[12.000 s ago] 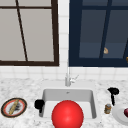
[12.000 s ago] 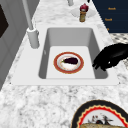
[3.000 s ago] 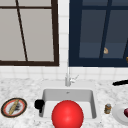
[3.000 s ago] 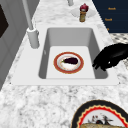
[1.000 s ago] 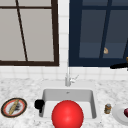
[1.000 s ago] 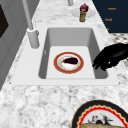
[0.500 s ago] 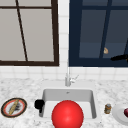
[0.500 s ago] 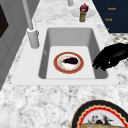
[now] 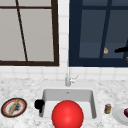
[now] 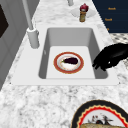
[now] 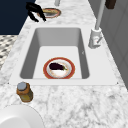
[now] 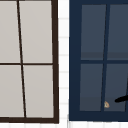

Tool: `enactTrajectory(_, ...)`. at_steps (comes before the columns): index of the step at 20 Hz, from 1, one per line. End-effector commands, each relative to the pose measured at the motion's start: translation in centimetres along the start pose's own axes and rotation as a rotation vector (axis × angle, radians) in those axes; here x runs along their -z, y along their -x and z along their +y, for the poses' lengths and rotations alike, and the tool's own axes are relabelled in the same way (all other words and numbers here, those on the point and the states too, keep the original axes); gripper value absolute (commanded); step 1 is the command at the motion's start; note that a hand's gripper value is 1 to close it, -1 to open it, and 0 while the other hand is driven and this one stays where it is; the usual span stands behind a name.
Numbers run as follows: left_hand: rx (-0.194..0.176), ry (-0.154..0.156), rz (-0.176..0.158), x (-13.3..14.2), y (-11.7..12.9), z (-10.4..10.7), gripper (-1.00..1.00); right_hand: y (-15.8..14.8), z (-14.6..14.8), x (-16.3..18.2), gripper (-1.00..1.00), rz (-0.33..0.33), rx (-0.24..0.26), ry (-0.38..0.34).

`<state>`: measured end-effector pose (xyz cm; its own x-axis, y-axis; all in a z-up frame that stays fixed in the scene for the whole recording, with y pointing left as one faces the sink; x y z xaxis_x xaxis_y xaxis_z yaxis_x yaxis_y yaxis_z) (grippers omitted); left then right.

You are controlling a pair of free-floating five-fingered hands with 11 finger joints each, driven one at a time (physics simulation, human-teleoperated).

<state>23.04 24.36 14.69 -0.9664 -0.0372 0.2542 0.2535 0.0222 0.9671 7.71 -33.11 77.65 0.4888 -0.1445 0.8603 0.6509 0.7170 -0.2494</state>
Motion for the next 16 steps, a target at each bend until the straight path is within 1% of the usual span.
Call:
enactTrajectory(1,0.000,0.000,0.000,0.0,0.0,0.0,0.00,-1.6,1.0,2.5,-1.00,0.016,0.020,-0.015)
enactTrajectory(3,0.000,0.000,0.000,0.0,0.0,0.0,0.00,-2.4,1.7,3.9,-1.00,0.012,0.015,-0.011)
enactTrajectory(5,0.000,0.000,0.000,0.0,0.0,0.0,0.00,-2.6,2.9,5.2,-1.00,-0.001,0.000,-0.003)
enactTrajectory(7,0.000,0.000,0.000,0.0,0.0,0.0,0.00,-2.8,4.2,6.4,-1.00,-0.005,-0.001,0.001)
enactTrajectory(8,0.000,0.000,0.000,0.0,0.0,0.0,0.00,-3.0,4.7,7.1,-1.00,-0.010,0.004,0.007)
enactTrajectory(10,0.000,0.000,0.000,0.0,0.0,0.0,0.00,-3.1,5.9,8.5,-1.00,-0.037,0.030,0.004)
enactTrajectory(11,0.000,0.000,0.000,0.0,0.0,0.0,0.00,-2.2,5.6,9.7,-1.00,-0.033,0.043,-0.009)
enactTrajectory(12,0.000,0.000,0.000,0.0,0.0,0.0,0.00,-1.7,5.0,10.4,-1.00,-0.043,0.048,-0.033)
enactTrajectory(14,0.000,0.000,0.000,0.0,0.0,0.0,0.00,-1.1,4.9,11.8,-1.00,-0.055,0.052,-0.075)
enactTrajectory(16,0.000,0.000,0.000,0.0,0.0,0.0,0.00,-0.3,3.9,12.9,-1.00,-0.054,0.076,-0.107)
